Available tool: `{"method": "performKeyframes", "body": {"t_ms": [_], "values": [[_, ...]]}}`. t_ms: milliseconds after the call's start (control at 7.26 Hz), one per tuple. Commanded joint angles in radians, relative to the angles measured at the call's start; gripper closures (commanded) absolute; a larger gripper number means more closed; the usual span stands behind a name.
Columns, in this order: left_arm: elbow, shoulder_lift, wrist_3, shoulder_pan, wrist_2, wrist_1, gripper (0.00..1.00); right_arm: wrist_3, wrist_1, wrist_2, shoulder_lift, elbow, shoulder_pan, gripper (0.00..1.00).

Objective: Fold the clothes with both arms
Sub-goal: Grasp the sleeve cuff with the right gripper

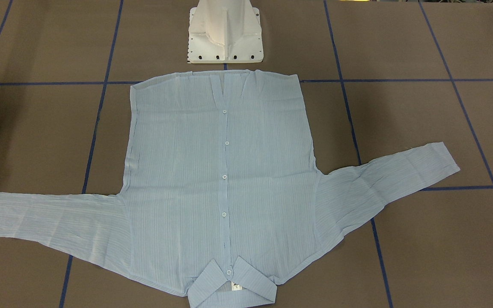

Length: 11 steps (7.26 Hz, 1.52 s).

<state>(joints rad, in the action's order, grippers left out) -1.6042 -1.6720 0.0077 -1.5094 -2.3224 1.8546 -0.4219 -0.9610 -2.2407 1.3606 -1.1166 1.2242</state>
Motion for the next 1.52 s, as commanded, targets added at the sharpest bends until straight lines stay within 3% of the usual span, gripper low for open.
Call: {"method": "performKeyframes", "body": {"t_ms": [0, 276, 413, 965, 1102, 1240, 1378], "values": [[0.001, -0.003, 0.0, 0.0, 0.002, 0.002, 0.01, 0.0, -0.005, -0.002, 0.0, 0.0, 0.0, 0.51], [0.003, -0.005, -0.002, 0.0, 0.002, 0.0, 0.01, 0.0, -0.007, -0.01, -0.001, -0.002, 0.0, 0.74], [0.003, -0.005, -0.002, 0.0, 0.002, 0.0, 0.01, 0.0, -0.01, -0.019, -0.004, -0.003, 0.0, 0.8], [0.01, -0.008, -0.002, 0.0, 0.002, 0.006, 0.0, 0.0, -0.015, -0.052, -0.014, -0.028, 0.015, 0.9], [0.012, -0.008, -0.002, 0.0, 0.002, 0.006, 0.01, 0.002, -0.037, -0.103, -0.014, -0.061, 0.05, 0.9], [0.012, -0.008, -0.002, 0.0, 0.002, 0.006, 0.01, 0.003, -0.1, -0.129, -0.012, -0.14, 0.07, 1.0], [0.012, -0.008, -0.002, 0.0, 0.002, 0.006, 0.01, 0.003, -0.167, -0.132, -0.023, -0.232, 0.08, 1.0]]}}
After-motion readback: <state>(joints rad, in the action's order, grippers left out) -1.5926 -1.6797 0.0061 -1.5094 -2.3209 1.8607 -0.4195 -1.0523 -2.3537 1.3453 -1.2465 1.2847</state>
